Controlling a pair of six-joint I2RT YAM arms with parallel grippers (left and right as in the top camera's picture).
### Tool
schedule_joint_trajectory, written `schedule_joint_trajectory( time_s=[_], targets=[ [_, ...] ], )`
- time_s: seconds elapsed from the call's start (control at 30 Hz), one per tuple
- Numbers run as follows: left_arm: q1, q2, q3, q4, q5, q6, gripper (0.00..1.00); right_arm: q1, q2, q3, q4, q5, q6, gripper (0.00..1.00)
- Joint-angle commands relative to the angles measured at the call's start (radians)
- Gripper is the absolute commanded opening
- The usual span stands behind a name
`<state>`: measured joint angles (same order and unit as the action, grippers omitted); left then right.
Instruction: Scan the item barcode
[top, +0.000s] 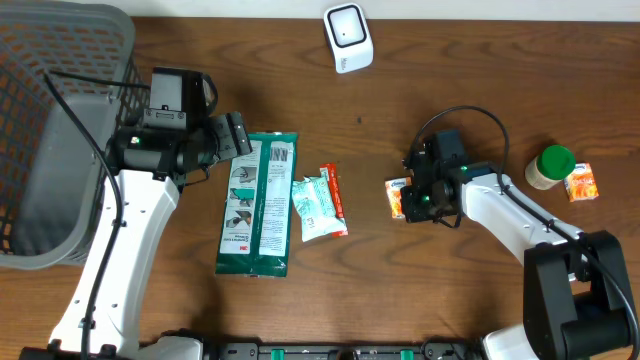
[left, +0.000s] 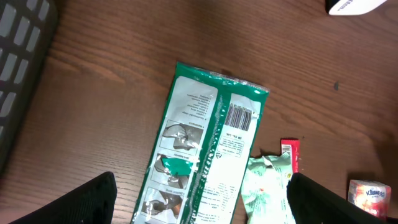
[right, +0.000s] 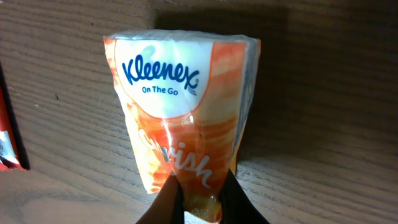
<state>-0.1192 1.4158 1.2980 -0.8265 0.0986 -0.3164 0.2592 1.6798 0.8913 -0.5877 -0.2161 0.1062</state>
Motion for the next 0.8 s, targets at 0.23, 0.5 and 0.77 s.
schedule_joint_trajectory(
  time_s=[0.23, 0.5, 0.77],
  targets=[
    [0.003, 0.003, 0.002, 0.0, -0.006, 0.009, 0.88, 0.009, 0.026, 0.121, -0.148, -0.002, 0.018, 0.01],
    [0.003, 0.003, 0.002, 0.0, -0.006, 0.009, 0.88, 0.011, 0.026, 0.355, -0.397, -0.039, -0.041, 0.01],
    [0.003, 0.003, 0.002, 0.0, -0.006, 0.009, 0.88, 0.011, 0.026, 0.644, -0.604, 0.12, -0.037, 0.01]
  ],
)
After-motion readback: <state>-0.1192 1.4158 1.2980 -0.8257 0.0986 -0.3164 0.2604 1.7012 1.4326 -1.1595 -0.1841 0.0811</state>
